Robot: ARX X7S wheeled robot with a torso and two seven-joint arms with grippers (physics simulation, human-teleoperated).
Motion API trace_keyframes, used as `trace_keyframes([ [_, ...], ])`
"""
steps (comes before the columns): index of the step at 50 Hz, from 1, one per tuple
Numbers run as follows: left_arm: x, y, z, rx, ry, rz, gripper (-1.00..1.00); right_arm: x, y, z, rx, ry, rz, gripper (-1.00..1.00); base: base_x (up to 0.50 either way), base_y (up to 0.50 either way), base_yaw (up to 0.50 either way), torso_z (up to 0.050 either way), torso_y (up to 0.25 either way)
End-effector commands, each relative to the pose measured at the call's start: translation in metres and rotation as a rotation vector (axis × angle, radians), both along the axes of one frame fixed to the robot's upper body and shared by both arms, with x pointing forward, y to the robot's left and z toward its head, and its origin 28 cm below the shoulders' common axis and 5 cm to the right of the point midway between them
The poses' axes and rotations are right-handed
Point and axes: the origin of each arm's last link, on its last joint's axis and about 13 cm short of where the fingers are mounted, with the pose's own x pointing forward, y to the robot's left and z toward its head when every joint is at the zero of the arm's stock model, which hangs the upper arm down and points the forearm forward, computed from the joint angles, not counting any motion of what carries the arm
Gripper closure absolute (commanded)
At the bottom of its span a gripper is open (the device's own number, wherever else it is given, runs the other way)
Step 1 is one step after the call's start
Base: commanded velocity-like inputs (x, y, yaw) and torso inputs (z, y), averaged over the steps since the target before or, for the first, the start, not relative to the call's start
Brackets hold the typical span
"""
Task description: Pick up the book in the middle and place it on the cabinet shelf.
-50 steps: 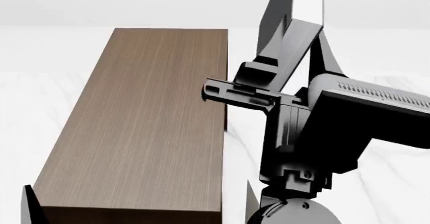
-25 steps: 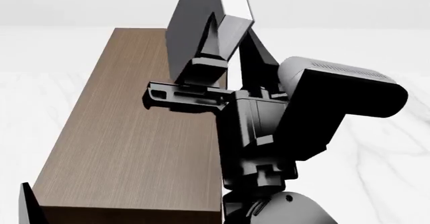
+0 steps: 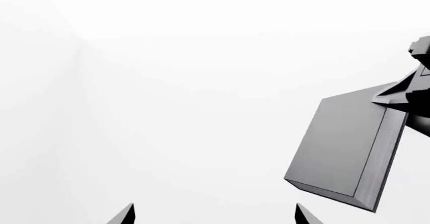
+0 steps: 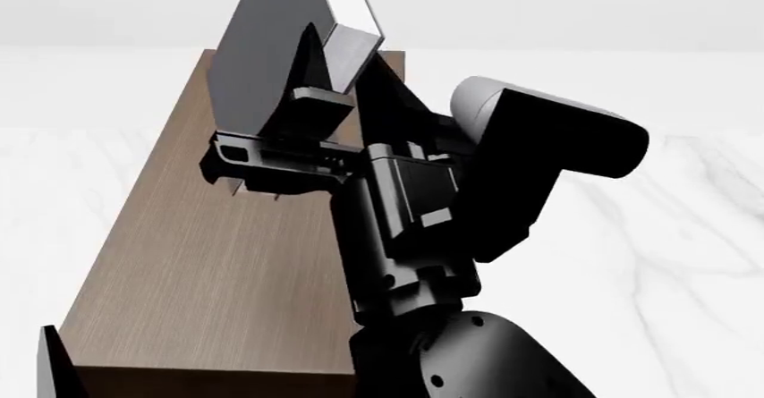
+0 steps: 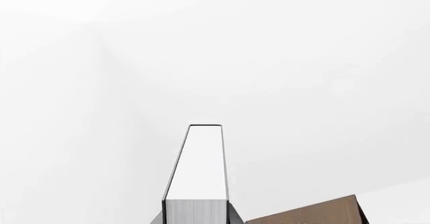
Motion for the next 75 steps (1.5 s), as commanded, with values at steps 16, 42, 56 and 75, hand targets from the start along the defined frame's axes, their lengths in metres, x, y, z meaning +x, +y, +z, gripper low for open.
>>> trace_keyframes([
  [16,-0.003,0.001,0.01,0.001,-0.001,-0.006,-1.0,-0.004,0.01,0.008,0.005,-0.039,0.065,1.0,0.0,0.0,0.0,0.001,0.001],
  [42,-0.003,-0.001,0.001,0.004,-0.003,-0.011,-1.0,0.009,0.019,0.001,0.012,0.015,0.133,1.0,0.0,0.0,0.0,0.0,0.002],
  [56,0.002,0.0,-0.01,0.002,0.001,-0.004,-1.0,0.006,0.021,0.011,0.193,0.123,0.316,1.0,0.0,0.0,0.0,0.0,0.001],
  [75,-0.003,0.001,0.004,-0.001,0.007,0.0,-1.0,0.016,0.019,0.019,0.324,0.158,0.364,1.0,0.0,0.0,0.0,0.001,0.001],
])
